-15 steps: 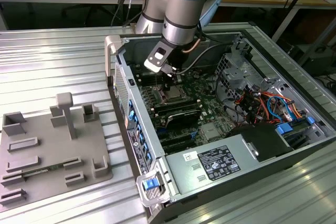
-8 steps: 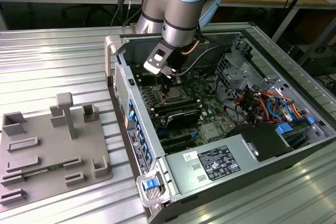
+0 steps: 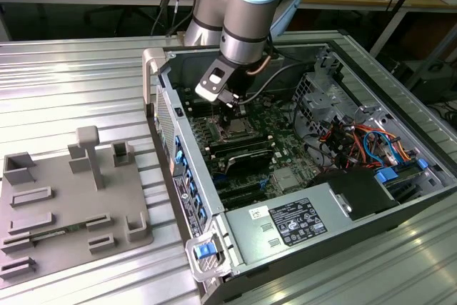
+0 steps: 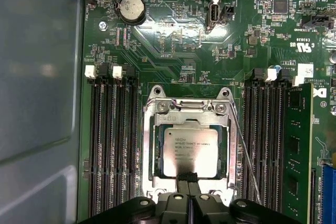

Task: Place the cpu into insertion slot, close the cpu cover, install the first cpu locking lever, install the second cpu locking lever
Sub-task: 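Close the cpu cover, then install the first cpu locking lever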

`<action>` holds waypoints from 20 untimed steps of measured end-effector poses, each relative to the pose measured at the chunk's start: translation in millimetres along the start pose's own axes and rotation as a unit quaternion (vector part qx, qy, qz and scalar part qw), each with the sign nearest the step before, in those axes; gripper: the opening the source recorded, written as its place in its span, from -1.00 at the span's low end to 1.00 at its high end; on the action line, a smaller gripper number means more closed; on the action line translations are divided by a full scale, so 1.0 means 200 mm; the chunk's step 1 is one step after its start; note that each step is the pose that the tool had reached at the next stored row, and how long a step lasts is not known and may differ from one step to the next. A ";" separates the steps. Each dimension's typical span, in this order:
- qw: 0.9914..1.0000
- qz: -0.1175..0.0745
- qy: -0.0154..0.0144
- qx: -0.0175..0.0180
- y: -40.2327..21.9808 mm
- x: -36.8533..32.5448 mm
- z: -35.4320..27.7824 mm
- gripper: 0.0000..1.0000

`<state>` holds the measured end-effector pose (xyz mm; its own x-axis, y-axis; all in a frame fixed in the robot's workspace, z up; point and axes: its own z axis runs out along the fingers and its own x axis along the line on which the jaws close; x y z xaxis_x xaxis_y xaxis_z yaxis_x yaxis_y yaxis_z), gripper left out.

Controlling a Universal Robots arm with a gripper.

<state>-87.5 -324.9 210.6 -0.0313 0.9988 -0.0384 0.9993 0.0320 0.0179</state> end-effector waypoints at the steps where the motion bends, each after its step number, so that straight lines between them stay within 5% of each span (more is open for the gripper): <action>1: 1.000 0.000 0.000 0.000 0.000 0.000 -0.003 -0.79; 6: 1.000 0.000 0.000 0.000 0.011 -0.001 -0.011 -0.79; 14: 1.000 0.000 0.000 0.002 0.107 -0.004 -0.010 -0.79; 20: 1.000 0.000 0.000 0.002 0.125 -0.004 -0.009 -0.79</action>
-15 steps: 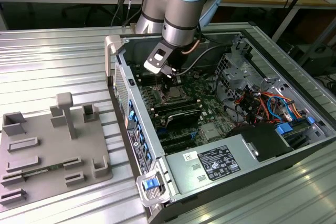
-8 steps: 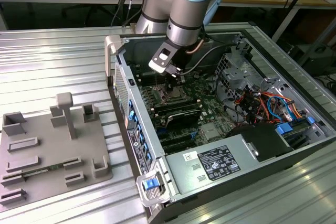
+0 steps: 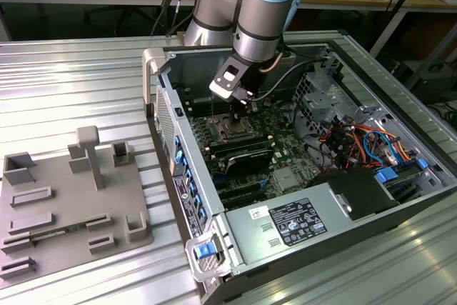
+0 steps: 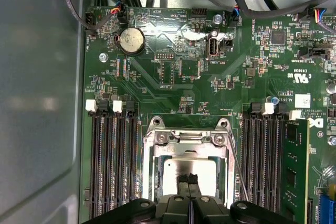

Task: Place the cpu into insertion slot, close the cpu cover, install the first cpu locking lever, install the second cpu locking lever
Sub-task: 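Install the first cpu locking lever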

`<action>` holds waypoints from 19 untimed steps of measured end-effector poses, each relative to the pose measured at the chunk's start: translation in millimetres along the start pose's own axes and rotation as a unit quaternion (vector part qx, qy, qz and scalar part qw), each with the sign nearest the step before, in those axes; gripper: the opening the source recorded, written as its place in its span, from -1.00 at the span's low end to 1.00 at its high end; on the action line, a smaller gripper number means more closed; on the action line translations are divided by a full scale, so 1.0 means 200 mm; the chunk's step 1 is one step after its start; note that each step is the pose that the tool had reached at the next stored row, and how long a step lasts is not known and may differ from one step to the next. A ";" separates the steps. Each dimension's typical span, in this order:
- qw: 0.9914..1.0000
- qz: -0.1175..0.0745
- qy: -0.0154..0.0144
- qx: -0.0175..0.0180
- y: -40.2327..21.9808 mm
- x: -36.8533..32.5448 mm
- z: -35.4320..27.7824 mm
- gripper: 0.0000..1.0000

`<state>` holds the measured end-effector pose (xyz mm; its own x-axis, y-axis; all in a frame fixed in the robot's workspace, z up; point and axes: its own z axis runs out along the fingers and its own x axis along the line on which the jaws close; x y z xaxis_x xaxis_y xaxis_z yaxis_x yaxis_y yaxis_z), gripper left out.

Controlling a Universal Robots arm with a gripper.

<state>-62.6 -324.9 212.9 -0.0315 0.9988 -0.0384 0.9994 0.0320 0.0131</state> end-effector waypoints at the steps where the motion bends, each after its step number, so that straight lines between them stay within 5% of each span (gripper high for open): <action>1: 1.000 0.000 0.000 0.000 0.000 0.000 0.000 -0.79; 11: 1.000 -0.001 0.000 0.000 0.000 0.000 0.000 -0.79; 19: 0.999 -0.038 0.001 -0.001 -0.002 -0.002 0.000 -0.79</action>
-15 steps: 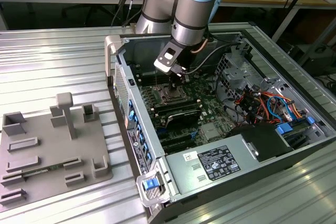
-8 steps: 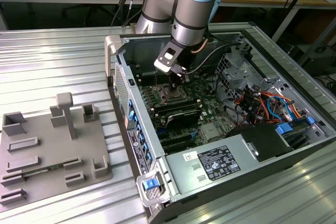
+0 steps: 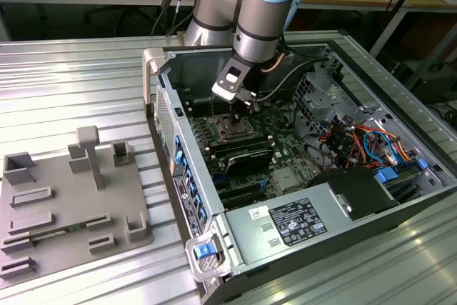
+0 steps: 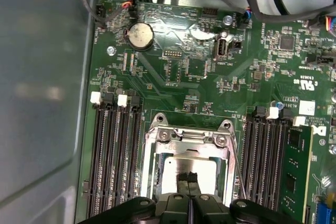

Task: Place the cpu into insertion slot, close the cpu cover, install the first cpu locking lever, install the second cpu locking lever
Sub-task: 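Install the first cpu locking lever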

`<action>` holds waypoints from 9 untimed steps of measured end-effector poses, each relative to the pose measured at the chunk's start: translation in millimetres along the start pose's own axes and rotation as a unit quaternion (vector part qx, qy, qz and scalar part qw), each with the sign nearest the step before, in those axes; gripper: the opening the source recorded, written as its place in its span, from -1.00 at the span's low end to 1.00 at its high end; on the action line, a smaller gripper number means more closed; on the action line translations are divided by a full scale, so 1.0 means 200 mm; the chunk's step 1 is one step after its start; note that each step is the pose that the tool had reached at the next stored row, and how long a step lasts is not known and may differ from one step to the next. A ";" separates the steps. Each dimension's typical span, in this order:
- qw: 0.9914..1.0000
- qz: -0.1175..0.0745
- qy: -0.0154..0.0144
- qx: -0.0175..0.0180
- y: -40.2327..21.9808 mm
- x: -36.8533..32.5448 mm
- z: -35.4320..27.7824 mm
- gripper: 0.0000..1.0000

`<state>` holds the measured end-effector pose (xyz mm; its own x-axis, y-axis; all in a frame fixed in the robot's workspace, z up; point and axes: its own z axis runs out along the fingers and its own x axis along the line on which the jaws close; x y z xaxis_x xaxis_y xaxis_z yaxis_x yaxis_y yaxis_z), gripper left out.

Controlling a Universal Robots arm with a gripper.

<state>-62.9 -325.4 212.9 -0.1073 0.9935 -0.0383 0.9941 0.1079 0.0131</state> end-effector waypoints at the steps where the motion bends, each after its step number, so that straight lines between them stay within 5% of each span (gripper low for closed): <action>1: 1.000 0.000 0.000 0.000 0.000 0.000 -0.003 -0.79; 9: 1.000 0.000 0.000 0.000 0.001 -0.004 -0.102 -0.79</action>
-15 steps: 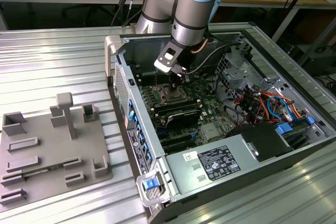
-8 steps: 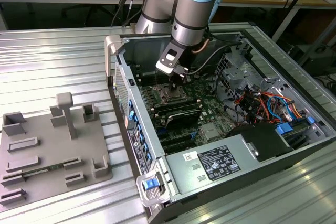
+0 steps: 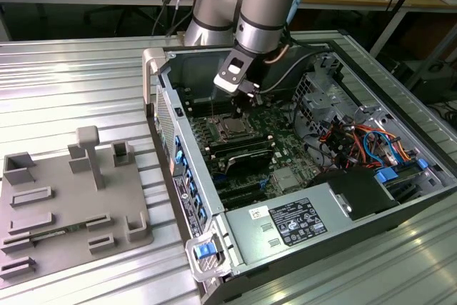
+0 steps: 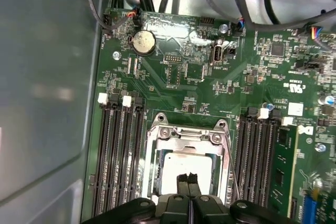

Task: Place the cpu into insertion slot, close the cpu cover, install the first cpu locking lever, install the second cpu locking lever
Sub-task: 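Install the first cpu locking lever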

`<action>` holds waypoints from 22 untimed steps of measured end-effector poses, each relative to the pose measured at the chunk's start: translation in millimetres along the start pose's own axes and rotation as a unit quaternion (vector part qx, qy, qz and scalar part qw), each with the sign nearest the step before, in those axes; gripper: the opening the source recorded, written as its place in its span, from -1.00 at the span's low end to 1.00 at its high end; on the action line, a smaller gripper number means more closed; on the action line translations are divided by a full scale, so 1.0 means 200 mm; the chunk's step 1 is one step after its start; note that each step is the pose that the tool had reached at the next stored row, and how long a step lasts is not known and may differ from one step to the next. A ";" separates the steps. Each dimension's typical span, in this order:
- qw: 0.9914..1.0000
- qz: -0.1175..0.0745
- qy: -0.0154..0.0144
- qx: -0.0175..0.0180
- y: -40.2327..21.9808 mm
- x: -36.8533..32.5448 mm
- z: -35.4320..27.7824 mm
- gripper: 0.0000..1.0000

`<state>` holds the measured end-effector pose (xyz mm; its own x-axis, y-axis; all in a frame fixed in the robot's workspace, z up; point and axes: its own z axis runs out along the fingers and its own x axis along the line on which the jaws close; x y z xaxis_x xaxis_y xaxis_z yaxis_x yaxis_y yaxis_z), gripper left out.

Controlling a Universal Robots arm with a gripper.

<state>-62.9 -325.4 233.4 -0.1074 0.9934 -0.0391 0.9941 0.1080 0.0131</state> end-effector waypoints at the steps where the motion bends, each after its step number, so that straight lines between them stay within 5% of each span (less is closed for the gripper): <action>1: 1.000 0.000 0.000 0.000 0.000 -0.001 -0.013 -0.79; 4: 1.000 -0.004 0.000 0.000 0.001 -0.002 -0.057 -0.79; 8: 0.999 -0.033 0.000 -0.001 0.001 -0.002 -0.059 -0.79; 13: 0.996 -0.088 0.000 -0.003 0.001 -0.002 -0.060 -0.79; 19: 0.988 -0.154 0.001 -0.006 0.001 -0.002 -0.057 -0.79; 20: 0.984 -0.177 0.002 -0.007 0.001 -0.002 -0.054 -0.79; 22: 0.980 -0.200 0.002 -0.008 0.000 -0.002 -0.050 -0.79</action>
<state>-63.0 -325.4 243.4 -0.4881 0.8718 -0.0405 0.8722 0.4889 0.0128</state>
